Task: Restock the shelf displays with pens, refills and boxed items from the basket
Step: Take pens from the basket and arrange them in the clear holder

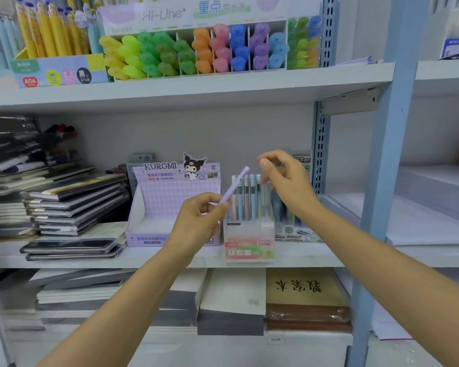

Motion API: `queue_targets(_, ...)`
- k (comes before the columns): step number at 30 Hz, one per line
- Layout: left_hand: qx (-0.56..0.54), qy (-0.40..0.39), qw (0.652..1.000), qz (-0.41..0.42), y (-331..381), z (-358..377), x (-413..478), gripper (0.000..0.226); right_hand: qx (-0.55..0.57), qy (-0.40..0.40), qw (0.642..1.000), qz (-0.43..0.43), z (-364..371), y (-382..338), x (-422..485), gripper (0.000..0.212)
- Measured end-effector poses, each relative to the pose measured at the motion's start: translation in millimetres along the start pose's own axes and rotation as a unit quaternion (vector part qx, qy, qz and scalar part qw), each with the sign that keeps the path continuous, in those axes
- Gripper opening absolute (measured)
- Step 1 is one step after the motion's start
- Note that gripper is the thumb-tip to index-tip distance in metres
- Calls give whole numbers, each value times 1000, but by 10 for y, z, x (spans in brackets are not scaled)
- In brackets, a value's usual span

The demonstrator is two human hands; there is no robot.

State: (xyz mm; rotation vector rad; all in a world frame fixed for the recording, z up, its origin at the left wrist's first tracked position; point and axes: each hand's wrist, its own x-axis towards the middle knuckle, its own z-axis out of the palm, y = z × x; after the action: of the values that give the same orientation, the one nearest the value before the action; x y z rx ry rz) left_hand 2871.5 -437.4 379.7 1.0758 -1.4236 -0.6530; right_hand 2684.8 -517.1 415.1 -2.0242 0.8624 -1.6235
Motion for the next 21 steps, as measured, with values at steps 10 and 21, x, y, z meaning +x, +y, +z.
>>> queue_targets(10, -161, 118, 980, -7, 216, -20, -56, 10, 213, -98, 969, 75, -215, -199, -179, 16)
queue_targets(21, -220, 111, 969, 9, 387, 138, -142, 12, 153, -226, 959, 70, -159, -239, -419, 12)
